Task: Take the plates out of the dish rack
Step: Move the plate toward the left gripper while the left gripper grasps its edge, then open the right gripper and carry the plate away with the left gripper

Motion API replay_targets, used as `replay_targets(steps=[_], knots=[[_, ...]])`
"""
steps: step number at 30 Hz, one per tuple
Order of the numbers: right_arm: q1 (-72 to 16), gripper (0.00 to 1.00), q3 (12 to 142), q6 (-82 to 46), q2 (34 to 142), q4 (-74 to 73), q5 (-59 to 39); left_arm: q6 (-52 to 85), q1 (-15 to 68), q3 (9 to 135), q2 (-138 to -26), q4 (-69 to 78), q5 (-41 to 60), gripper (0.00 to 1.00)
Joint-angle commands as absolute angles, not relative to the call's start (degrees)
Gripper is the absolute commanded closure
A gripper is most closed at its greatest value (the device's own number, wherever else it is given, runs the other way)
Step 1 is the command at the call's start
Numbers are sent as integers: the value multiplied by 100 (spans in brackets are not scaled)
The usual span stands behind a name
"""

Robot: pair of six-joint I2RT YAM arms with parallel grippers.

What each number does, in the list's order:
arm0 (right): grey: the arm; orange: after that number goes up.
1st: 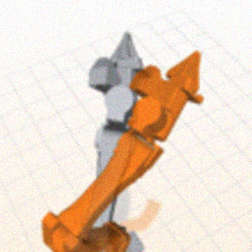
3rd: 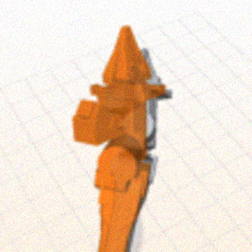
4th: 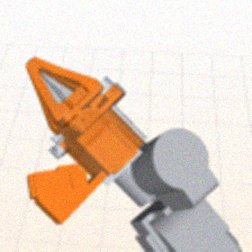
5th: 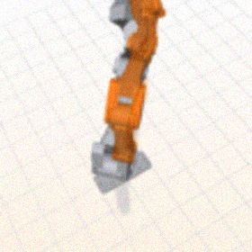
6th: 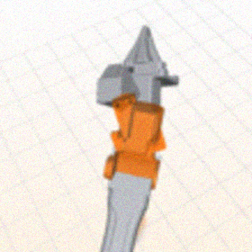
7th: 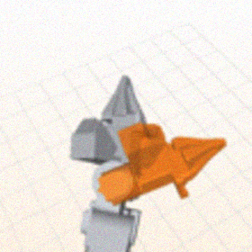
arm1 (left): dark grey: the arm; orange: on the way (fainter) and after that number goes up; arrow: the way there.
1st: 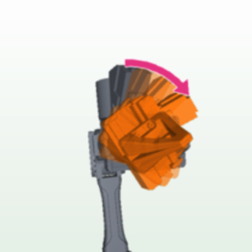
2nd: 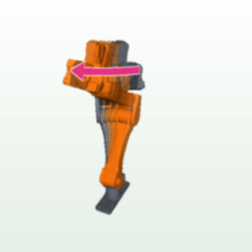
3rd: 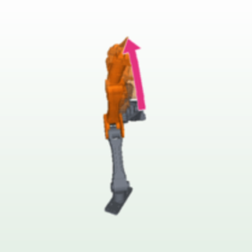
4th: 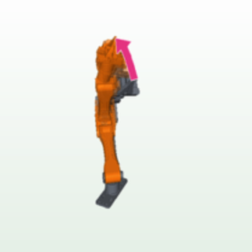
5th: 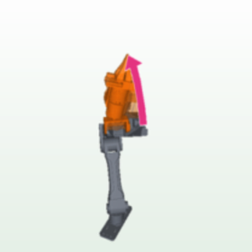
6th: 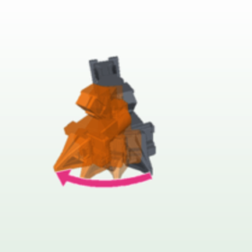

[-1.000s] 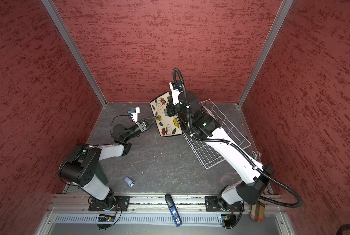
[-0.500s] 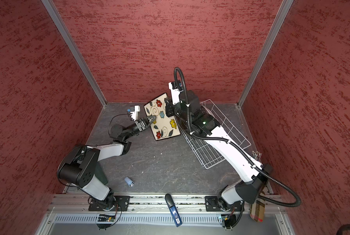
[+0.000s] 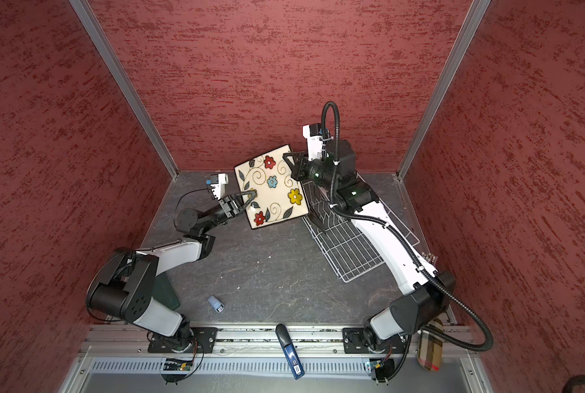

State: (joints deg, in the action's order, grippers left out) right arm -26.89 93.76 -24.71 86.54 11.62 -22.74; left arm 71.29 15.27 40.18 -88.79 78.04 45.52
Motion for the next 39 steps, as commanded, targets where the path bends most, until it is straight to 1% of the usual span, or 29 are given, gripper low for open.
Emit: replay_targets(steps=[1, 3, 7, 13, 15, 16, 18, 19, 22, 27, 34, 37, 39], knots=[[-2559, 100, 9426, -2879, 8610, 30, -2903, 7153, 1482, 4057, -8657, 8096, 4708, 81], [-2498, 100, 9422, -2918, 8653, 26, -3022, 7180, 1460, 4061, -8641, 8095, 4737, 88], [-2426, 100, 9488, -2995, 8726, 9, -3294, 7237, 1400, 4025, -8608, 8086, 4719, 100], [-2347, 100, 9442, -3130, 8728, -134, -3340, 7343, 1229, 3884, -8478, 8086, 4581, 100], [-2342, 71, 9437, -3205, 8715, -171, -3340, 7391, 1110, 3722, -8409, 8095, 4345, 100], [-2342, 62, 9431, -3224, 8710, -159, -3317, 7387, 1068, 3655, -8358, 8096, 4265, 100], [-2336, 49, 9431, -3221, 8710, -152, -3308, 7379, 959, 3533, -8234, 8095, 4100, 100], [-2338, 45, 9426, -3217, 8710, -134, -3290, 7376, 917, 3504, -8183, 8096, 4064, 100], [-2329, 43, 9363, -3195, 8701, -227, -3322, 7390, 836, 3520, -8054, 8086, 4113, 100], [-2313, 31, 9277, -3207, 8621, -324, -3092, 7501, 678, 3439, -7888, 8086, 4088, 100], [-2293, 26, 9063, -3249, 8401, -388, -2954, 7455, 325, 3017, -7548, 7872, 3733, 100], [-2276, 16, 8862, -3294, 8234, -490, -2914, 7390, 158, 2766, -7368, 7682, 3490, 100], [-2276, 12, 8734, -3296, 8095, -480, -2855, 7265, 54, 2596, -7179, 7381, 3261, 100]])
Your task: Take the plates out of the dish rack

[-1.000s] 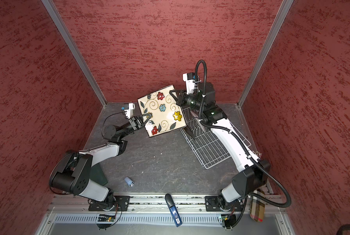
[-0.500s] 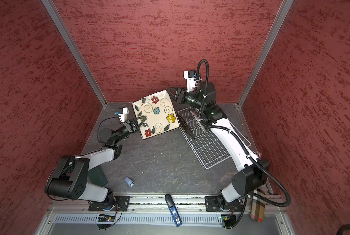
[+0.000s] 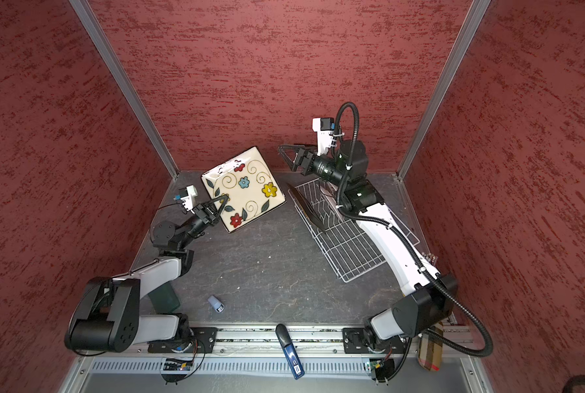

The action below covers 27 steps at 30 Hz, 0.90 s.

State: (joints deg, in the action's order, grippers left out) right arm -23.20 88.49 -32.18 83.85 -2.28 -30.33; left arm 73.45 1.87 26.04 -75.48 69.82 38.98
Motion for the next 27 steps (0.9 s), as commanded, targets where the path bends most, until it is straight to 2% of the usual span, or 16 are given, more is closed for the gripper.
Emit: replay_targets(steps=[1, 11, 16, 22, 27], knots=[[-2274, 11, 8630, -3274, 8015, -474, -2795, 7185, 5, 2515, -7057, 7183, 3145, 100], [-2276, 6, 6389, -3252, 6557, -1125, -1716, 6579, -350, 2070, -5564, 4610, 1904, 100], [-2276, 6, 5488, -3576, 6009, -1454, -1351, 6516, -475, 1878, -5122, 3780, 1171, 100], [-2274, 6, 5263, -3308, 5713, -496, -524, 6732, -759, 1861, -5119, 2965, 1111, 100], [-2276, 6, 5044, -3112, 5466, -257, -262, 6780, -806, 1750, -5019, 2694, 853, 100]])
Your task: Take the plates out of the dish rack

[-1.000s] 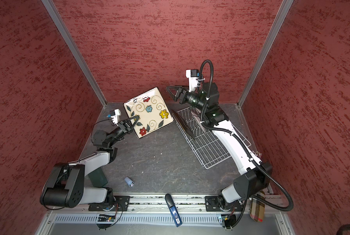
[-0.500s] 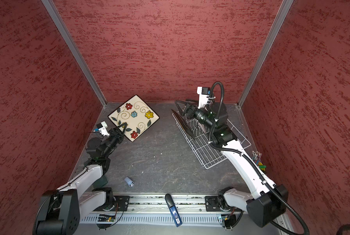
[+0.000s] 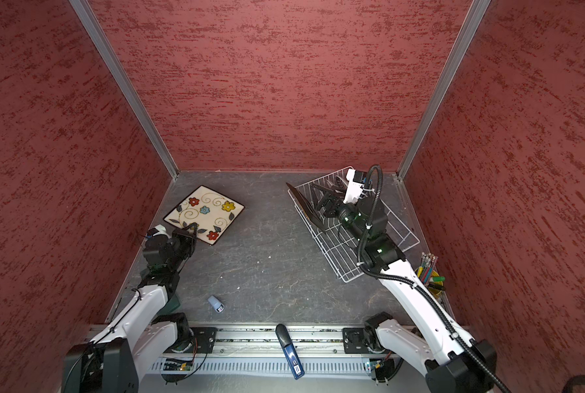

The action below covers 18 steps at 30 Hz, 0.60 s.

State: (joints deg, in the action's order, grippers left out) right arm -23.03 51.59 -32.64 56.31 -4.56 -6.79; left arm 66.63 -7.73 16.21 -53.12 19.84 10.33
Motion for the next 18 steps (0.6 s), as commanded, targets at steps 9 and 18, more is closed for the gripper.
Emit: replay_targets(steps=[9, 18], knots=[[-2274, 6, 5007, -3097, 5300, -100, -253, 7026, -993, 1448, -5091, 2940, 361, 100], [-2276, 6, 5309, -2998, 5378, 109, -318, 7391, -1885, 1360, -5419, 3170, 984, 100]])
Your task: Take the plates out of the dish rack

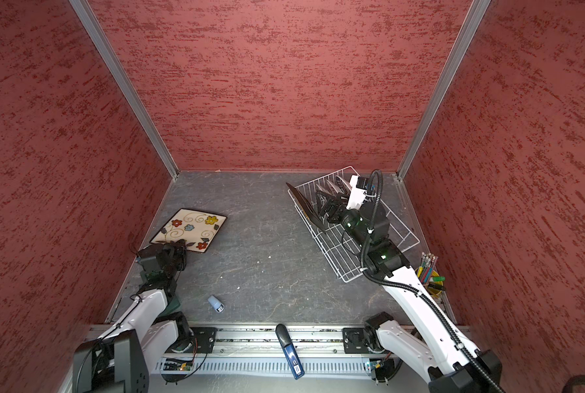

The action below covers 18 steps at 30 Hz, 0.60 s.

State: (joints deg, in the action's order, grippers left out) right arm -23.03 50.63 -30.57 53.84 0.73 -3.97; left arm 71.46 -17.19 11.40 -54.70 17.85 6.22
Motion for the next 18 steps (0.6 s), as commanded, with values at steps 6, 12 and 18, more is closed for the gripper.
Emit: replay_targets(steps=[6, 12, 18], knots=[[-2276, 7, 5295, -3138, 5421, -23, -436, 7436, -2172, 1384, -5616, 3276, 1241, 100], [-2274, 7, 5338, -3137, 5398, 60, -433, 7550, -2468, 1583, -6245, 3612, 1681, 100], [-2276, 7, 5326, -3146, 5250, 112, -336, 7445, -2619, 1775, -6662, 3746, 1844, 100]])
